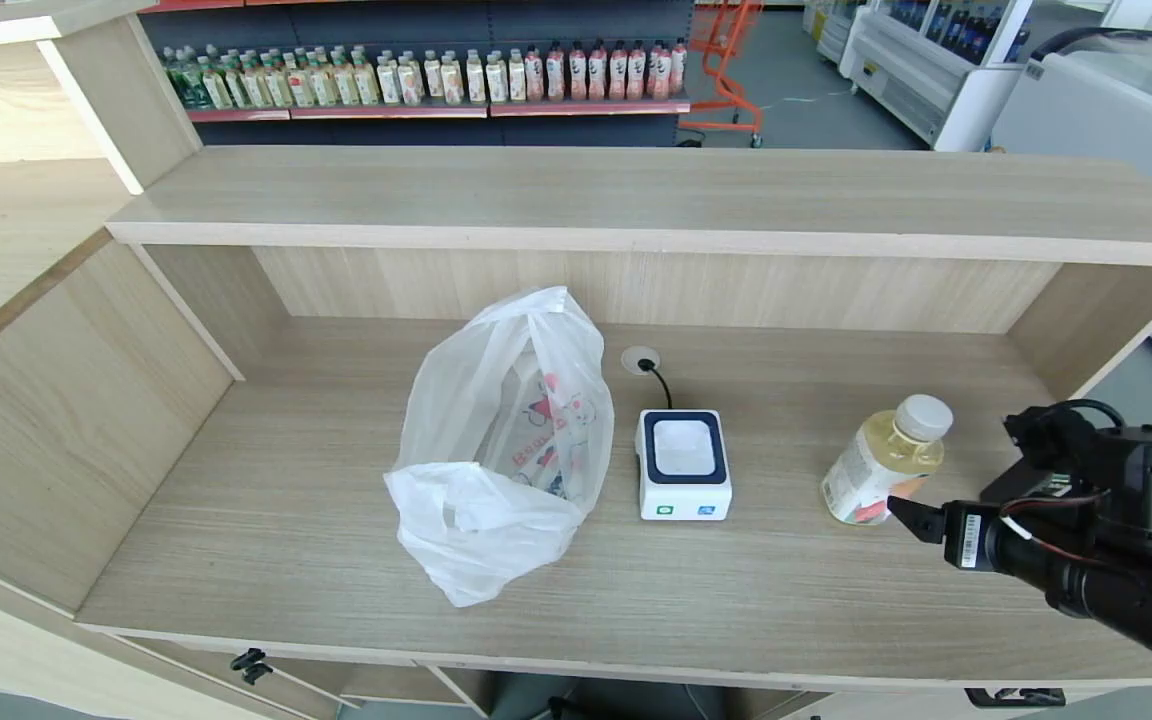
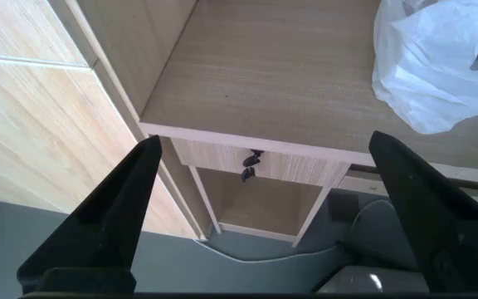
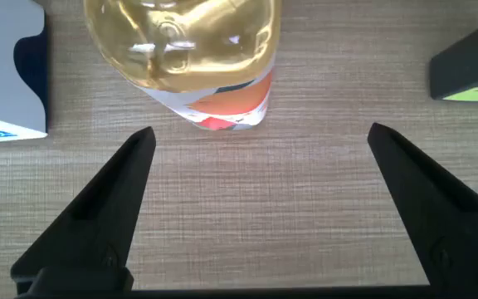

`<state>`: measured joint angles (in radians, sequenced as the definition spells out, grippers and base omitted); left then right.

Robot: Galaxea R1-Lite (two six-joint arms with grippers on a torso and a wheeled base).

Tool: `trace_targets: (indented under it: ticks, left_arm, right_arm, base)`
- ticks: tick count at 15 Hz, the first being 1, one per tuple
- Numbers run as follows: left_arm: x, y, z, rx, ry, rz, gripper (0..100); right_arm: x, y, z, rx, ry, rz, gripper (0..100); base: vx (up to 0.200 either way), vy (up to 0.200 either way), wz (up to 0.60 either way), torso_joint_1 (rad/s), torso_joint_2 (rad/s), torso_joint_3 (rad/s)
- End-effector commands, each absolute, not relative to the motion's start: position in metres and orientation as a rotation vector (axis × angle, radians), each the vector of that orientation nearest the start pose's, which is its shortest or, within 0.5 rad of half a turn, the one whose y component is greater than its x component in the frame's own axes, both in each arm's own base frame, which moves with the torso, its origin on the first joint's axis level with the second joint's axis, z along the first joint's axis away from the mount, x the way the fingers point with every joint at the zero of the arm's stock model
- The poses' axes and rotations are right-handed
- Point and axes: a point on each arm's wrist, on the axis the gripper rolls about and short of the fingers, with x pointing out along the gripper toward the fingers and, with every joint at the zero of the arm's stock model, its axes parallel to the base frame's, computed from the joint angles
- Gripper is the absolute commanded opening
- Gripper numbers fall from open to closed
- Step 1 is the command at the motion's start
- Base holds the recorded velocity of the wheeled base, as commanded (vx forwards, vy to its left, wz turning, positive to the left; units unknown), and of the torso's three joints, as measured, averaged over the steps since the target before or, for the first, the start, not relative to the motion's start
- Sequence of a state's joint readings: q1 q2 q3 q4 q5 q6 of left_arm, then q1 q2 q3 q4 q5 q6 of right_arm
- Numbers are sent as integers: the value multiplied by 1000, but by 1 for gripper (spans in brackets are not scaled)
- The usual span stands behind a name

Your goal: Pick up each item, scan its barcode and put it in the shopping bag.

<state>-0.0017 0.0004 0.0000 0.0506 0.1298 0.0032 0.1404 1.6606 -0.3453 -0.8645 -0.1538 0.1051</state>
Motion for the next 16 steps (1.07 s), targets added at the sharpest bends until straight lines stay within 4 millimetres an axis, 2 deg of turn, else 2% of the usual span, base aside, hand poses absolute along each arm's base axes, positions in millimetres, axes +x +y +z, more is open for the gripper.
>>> trace_targets:
  ticks: [1, 4, 9, 16]
  left_arm:
    - [-23, 3, 70, 6, 51, 127, 100]
    - [-23, 3, 70, 6, 51, 129, 100]
    - [-23, 3, 70, 6, 51, 129, 100]
    - [-23, 3, 70, 6, 51, 129, 100]
  right_arm:
    - [256, 46, 71, 30, 509, -6, 100]
    - [277, 55, 66, 44, 407, 20, 100]
    - [306, 70, 74, 60, 277, 57, 100]
    - [317, 84, 66, 33, 204, 104, 100]
  base:
    - [0, 0, 0, 0, 0, 0]
    - [0, 0, 0, 0, 0, 0]
    - [0, 0, 0, 0, 0, 0]
    - [0, 0, 0, 0, 0, 0]
